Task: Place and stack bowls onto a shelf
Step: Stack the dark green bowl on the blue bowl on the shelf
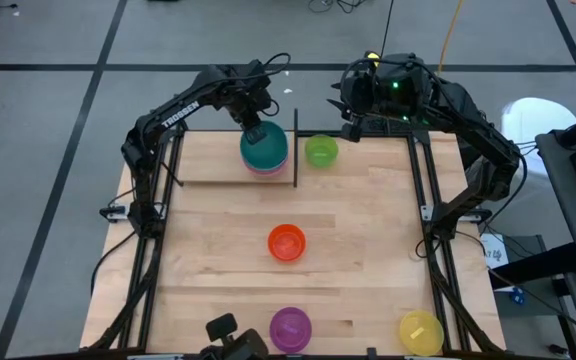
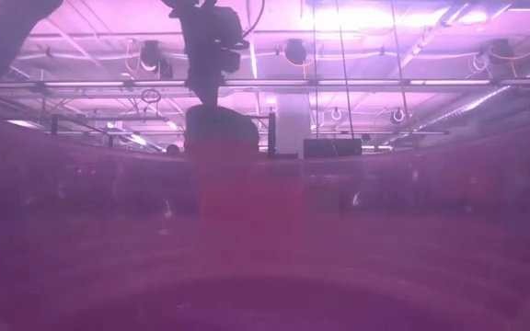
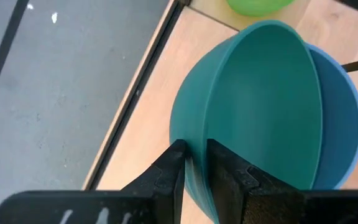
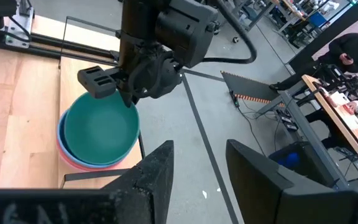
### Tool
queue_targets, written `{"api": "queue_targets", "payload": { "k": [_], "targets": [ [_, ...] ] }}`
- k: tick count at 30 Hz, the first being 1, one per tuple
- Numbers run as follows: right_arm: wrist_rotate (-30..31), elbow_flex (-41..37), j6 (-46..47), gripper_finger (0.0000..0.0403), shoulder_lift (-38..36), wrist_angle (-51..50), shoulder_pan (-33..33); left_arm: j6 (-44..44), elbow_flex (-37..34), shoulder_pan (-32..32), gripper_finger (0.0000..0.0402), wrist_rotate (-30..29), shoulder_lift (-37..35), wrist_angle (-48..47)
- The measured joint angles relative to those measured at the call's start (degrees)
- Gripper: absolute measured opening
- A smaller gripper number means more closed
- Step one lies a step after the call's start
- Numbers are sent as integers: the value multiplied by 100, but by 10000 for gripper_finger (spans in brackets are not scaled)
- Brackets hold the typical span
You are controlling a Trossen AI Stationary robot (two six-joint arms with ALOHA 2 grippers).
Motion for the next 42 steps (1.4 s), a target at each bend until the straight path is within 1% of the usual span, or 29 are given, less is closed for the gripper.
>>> {"api": "queue_targets", "payload": {
  "k": [8,12,19,26,31,42],
  "targets": [
    [1,0,-22,141,0,10,0,161,0,23,67,-194,-11,85],
    [0,0,-24,141,0,11,0,42,0,22,67,-98,-11,25],
    [1,0,-24,141,0,13,0,45,0,22,67,-101,-22,83],
    [0,0,-26,141,0,15,0,45,0,24,67,-130,-301,88],
    [0,0,-26,141,0,15,0,39,3,22,67,-144,-522,266],
    [0,0,-26,141,0,15,0,84,0,11,67,-144,-503,757]
  ]
}}
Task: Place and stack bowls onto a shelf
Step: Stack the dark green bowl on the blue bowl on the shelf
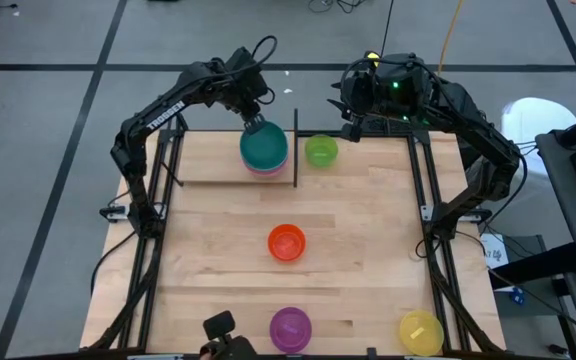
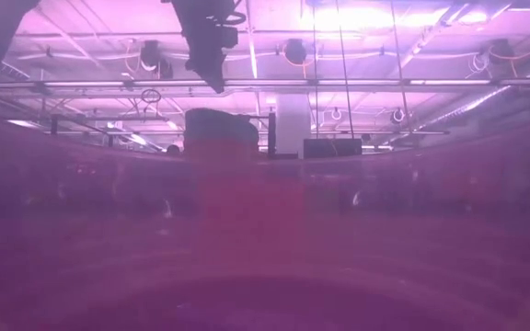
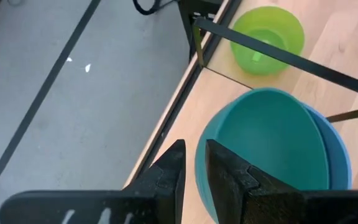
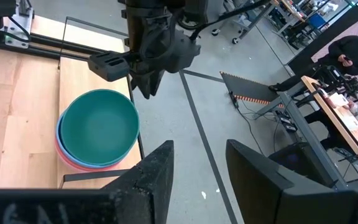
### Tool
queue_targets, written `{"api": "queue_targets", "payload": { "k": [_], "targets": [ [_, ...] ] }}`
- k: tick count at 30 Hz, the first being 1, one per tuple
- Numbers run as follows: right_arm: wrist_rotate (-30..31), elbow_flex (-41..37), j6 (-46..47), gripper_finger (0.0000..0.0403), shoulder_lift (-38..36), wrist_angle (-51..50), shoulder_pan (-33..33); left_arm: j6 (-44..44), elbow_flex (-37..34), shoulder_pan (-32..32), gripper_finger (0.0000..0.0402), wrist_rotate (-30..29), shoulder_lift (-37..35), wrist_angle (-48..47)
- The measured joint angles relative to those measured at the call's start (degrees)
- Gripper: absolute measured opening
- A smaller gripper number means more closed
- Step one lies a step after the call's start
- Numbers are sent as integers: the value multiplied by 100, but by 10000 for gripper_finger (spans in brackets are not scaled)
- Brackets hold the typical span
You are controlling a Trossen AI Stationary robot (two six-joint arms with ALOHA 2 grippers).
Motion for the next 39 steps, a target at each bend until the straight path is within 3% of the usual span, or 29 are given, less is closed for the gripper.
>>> {"api": "queue_targets", "payload": {
  "k": [6,22,33,39],
  "targets": [
    [0,0,0,141,0,0,0,22,-103,7,67,0,0,-41],
    [0,0,-4,141,0,0,0,136,-1255,64,67,0,4,461],
    [-2,0,-3,141,0,-1,-2,123,-1409,177,67,149,4,734],
    [-2,0,-2,141,0,-2,-2,105,-1135,136,67,131,-124,696]
  ]
}}
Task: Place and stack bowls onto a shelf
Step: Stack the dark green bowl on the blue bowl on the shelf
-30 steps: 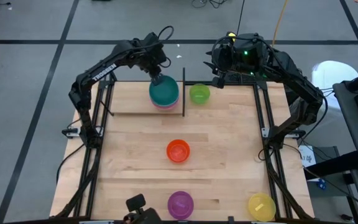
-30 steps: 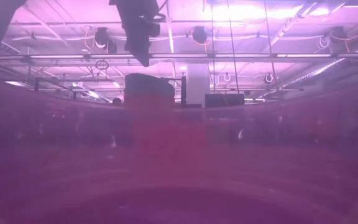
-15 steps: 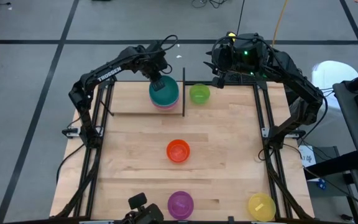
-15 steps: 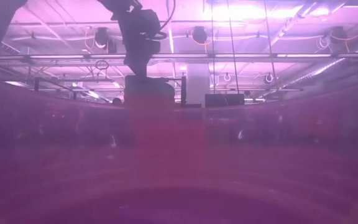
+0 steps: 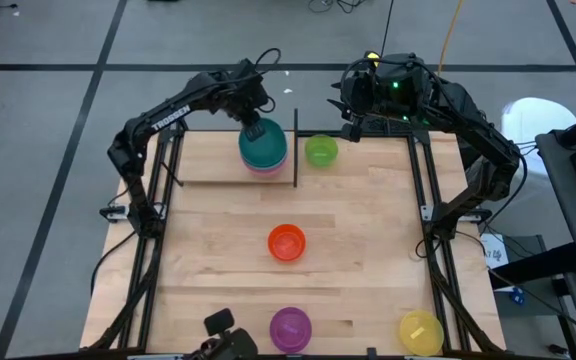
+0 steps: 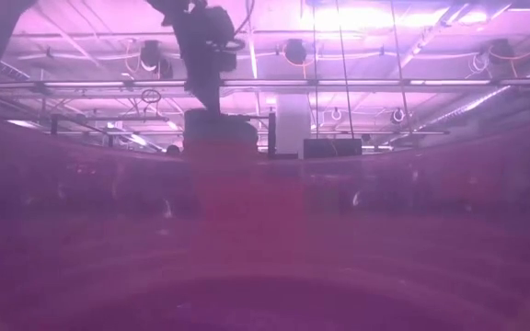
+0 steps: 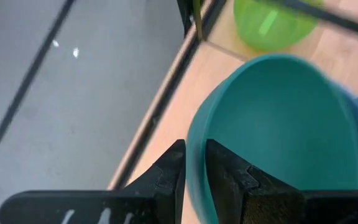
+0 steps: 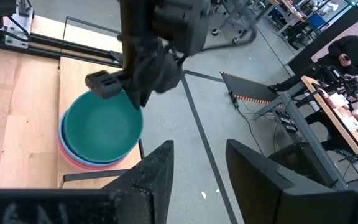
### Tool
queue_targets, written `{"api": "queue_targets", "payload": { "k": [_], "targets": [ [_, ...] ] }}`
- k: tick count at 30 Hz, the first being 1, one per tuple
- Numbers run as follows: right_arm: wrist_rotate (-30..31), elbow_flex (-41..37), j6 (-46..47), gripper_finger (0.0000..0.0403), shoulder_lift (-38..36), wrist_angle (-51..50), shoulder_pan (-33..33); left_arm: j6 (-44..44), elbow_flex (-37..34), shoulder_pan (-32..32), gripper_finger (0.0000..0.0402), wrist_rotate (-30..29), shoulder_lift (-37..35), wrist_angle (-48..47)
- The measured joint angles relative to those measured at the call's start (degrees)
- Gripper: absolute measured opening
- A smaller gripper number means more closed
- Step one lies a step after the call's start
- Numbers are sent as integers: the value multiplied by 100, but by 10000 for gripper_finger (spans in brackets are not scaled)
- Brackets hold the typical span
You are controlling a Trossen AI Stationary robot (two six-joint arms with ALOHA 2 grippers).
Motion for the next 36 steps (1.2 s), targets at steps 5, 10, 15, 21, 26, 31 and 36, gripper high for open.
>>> {"api": "queue_targets", "payload": {
  "k": [5,10,15,21,26,31,36],
  "targets": [
    [-2,0,0,141,0,2,1,65,73,-30,67,-31,-184,36],
    [-2,0,0,141,0,2,0,89,68,-16,67,-32,-204,-26],
    [-4,0,0,141,0,0,0,177,-1,-16,67,-339,-204,11],
    [-4,0,0,141,0,0,1,188,-133,21,63,-446,-204,-42],
    [-4,0,0,141,0,0,0,195,-133,13,12,-442,-204,52],
    [-4,0,0,141,0,0,0,181,-133,12,4,-444,-204,53],
    [-4,0,0,141,0,0,0,110,-133,-18,3,-444,-204,111]
  ]
}}
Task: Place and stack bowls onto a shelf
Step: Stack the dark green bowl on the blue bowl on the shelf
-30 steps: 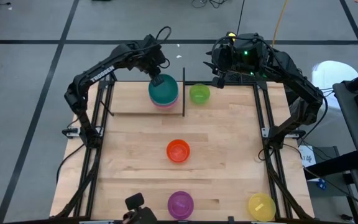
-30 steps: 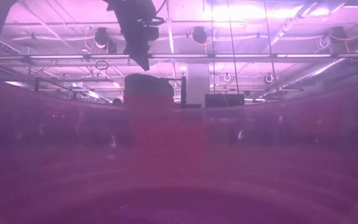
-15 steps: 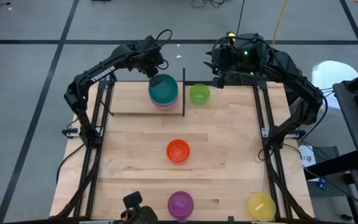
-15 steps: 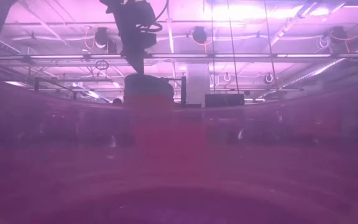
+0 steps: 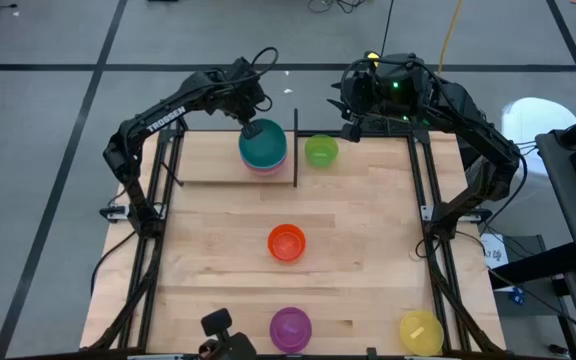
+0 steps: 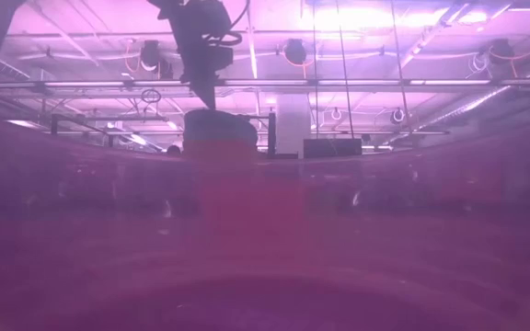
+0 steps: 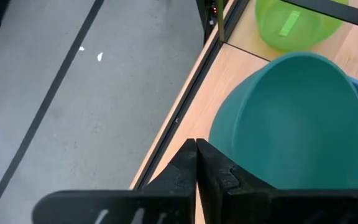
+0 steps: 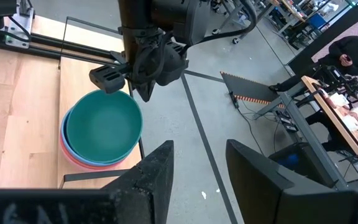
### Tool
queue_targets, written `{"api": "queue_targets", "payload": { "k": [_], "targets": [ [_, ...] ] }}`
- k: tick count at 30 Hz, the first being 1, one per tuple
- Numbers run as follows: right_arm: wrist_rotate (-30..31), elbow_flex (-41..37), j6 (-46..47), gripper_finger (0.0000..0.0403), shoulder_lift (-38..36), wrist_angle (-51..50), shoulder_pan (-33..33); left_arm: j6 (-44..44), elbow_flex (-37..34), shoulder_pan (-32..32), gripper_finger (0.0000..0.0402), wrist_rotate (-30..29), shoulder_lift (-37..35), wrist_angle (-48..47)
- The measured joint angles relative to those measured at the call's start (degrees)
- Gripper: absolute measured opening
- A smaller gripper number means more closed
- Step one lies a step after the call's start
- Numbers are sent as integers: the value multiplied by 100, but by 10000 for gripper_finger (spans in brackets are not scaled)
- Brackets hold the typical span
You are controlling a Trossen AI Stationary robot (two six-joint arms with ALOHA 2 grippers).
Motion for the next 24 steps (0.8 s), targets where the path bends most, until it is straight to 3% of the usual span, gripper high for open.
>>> {"api": "queue_targets", "payload": {
  "k": [24],
  "targets": [
    [0,-1,0,141,0,-2,1,-65,0,39,1,262,258,149]
  ]
}}
